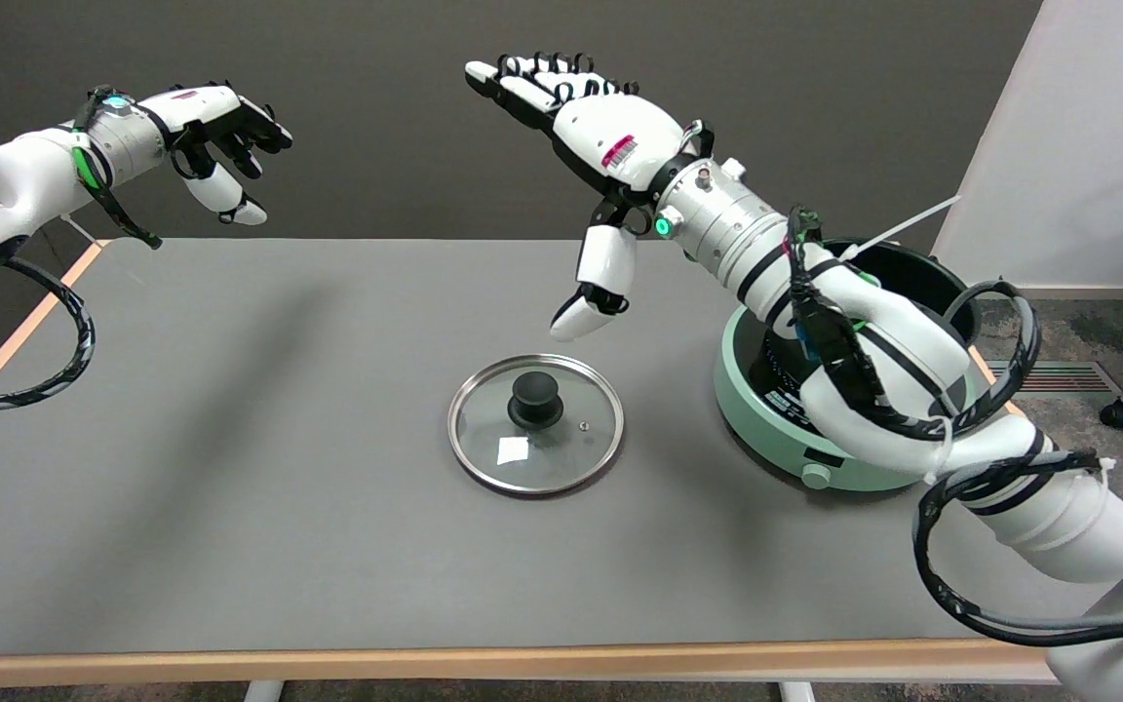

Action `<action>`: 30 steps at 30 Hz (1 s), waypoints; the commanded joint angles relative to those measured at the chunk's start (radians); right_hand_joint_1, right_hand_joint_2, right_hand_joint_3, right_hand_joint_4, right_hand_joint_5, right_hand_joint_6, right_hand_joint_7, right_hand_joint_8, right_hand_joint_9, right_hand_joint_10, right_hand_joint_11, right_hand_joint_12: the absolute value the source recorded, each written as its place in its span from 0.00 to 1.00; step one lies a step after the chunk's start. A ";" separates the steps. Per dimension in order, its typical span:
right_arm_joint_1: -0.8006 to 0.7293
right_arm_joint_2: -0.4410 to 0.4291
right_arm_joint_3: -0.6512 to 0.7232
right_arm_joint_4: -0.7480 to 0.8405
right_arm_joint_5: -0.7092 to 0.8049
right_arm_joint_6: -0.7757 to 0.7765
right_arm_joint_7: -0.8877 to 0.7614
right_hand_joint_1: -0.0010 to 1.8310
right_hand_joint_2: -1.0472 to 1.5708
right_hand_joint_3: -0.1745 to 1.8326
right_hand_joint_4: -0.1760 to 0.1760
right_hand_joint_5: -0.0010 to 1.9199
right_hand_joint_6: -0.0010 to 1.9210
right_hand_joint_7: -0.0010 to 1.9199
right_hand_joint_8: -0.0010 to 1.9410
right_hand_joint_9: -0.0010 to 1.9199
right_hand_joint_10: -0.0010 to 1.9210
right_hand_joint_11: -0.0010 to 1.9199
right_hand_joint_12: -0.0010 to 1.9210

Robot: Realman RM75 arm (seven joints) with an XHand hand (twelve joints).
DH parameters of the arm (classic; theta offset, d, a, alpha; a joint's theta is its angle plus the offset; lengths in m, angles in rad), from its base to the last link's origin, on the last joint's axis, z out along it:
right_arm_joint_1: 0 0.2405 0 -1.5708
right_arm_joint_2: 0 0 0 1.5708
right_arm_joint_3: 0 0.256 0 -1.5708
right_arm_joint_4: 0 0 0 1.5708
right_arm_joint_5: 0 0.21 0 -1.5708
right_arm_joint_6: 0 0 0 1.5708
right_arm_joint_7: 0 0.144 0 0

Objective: Pick up the pot lid.

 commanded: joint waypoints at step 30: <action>-0.016 -0.008 -0.013 0.000 -0.007 0.002 -0.001 0.51 0.46 0.51 0.79 0.23 0.17 0.26 0.11 0.25 0.19 0.20 0.40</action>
